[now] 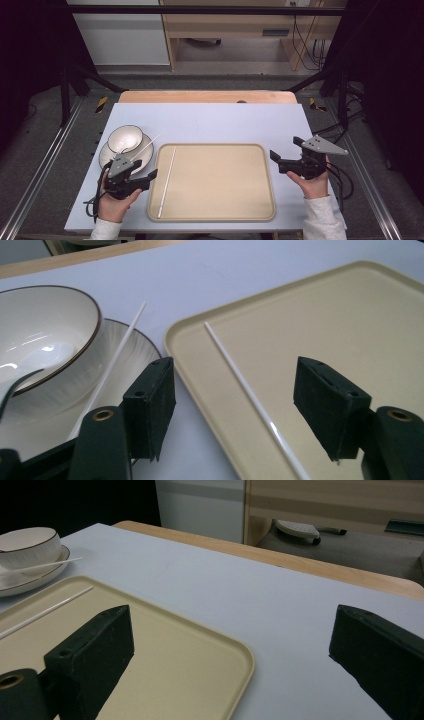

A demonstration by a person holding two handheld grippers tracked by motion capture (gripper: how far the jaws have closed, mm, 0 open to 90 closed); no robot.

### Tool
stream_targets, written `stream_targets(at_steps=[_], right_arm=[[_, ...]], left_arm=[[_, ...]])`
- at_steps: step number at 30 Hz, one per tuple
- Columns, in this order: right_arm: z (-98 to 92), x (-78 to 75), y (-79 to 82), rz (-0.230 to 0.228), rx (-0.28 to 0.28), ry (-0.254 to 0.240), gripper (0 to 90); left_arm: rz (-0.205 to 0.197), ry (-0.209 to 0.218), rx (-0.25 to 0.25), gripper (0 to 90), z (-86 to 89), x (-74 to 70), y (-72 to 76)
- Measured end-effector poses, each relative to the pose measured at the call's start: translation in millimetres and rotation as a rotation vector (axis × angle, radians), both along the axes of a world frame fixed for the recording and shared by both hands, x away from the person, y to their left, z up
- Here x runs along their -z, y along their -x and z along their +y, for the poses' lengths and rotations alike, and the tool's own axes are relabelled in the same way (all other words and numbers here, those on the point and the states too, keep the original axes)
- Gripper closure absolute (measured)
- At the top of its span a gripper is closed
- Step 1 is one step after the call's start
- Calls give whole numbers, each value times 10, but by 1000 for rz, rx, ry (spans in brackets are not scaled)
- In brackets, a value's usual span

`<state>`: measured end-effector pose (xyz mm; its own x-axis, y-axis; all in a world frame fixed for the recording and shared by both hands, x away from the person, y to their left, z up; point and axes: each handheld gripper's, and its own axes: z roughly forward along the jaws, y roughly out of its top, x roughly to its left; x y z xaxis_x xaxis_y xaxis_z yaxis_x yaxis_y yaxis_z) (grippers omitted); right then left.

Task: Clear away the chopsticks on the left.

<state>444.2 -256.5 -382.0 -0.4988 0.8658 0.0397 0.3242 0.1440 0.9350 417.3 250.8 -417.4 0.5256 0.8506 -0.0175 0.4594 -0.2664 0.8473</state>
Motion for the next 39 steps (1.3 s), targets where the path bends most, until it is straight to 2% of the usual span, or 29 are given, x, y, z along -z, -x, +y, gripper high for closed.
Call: stream_targets(at_steps=[4, 10, 17, 19, 21, 23, 29, 36, 38, 39], right_arm=[[9, 11, -7, 4, 1, 5, 46], [28, 54, -33, 19, -2, 8, 46], [36, 61, -35, 26, -4, 12, 47], [33, 64, -38, 26, -3, 13, 47], [36, 67, -41, 26, -6, 17, 47], [41, 69, -41, 28, -5, 15, 47], [55, 80, -49, 32, -12, 18, 48], [64, 84, -53, 31, -12, 20, 48], [64, 85, -56, 32, -10, 20, 48], [64, 85, -56, 32, -10, 20, 48]], left_arm=[[-6, -6, 6, 297, 98, 11, 12], [2, -53, 15, 273, 262, 62, 56], [25, -78, -2, 278, 451, 76, 86], [29, -82, -33, 288, 520, 88, 81], [31, -98, -34, 295, 563, 84, 78], [30, -96, -40, 309, 574, 87, 74], [49, -124, -64, 333, 645, 142, -57], [61, -147, -79, 403, 675, 187, -250], [76, -182, -74, 425, 654, 231, -325], [76, -182, -74, 431, 654, 231, -325]])
